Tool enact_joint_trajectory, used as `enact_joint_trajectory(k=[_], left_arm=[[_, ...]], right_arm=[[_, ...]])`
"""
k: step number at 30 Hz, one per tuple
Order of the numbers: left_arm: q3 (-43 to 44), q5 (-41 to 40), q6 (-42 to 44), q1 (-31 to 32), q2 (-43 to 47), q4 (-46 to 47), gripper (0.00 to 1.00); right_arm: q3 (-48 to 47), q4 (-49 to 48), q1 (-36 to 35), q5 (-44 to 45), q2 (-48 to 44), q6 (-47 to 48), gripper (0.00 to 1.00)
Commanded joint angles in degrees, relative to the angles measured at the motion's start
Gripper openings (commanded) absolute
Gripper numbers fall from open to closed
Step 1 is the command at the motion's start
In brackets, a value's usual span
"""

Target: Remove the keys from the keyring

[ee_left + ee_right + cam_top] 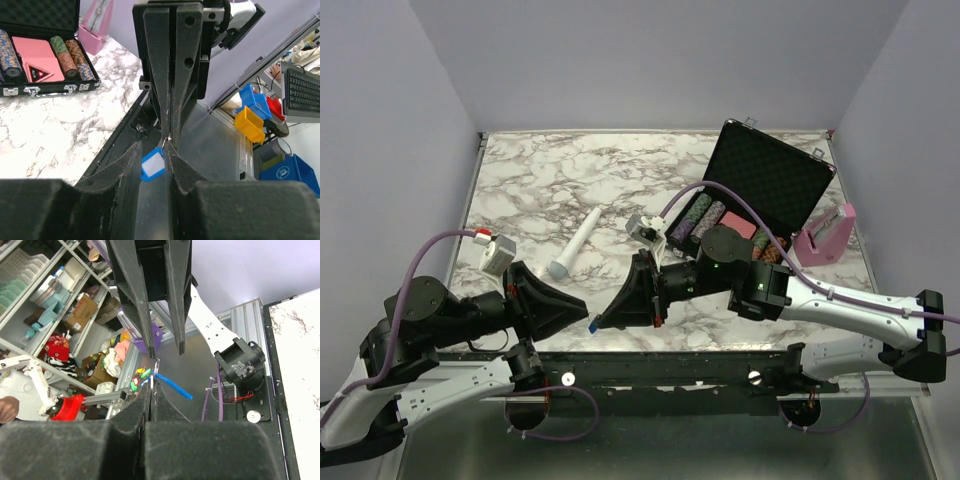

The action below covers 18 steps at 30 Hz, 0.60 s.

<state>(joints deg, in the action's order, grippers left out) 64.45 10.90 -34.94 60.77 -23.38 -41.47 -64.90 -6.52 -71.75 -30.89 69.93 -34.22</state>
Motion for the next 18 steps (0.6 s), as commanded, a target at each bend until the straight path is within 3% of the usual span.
enact_joint_trajectory(k=[1,7,11,18], left_arm=[[-1.08,3.60,0.66,0.05,-0.53,0.87,0.30],[-1.16,5.01,0.75,-0.04,-1.58,1.48,0.22],[-1.25,5.28,0.57,0.05,-1.50,1.75,0.00],[-0.29,6.77,1.63,-0.04,-2.37,0.70,0.00]], right_arm=[[-2.07,0.55,-0.41,-1.27,0.82,0.55,0.01],[-2.07,0.46,-0.33,-1.19,0.91,0.64,0.01],[-2.07,0.55,-0.33,-1.19,1.08,0.64,0.01],[-3.21,1.60,-0.33,-2.50,2.31,0.64,0.01]])
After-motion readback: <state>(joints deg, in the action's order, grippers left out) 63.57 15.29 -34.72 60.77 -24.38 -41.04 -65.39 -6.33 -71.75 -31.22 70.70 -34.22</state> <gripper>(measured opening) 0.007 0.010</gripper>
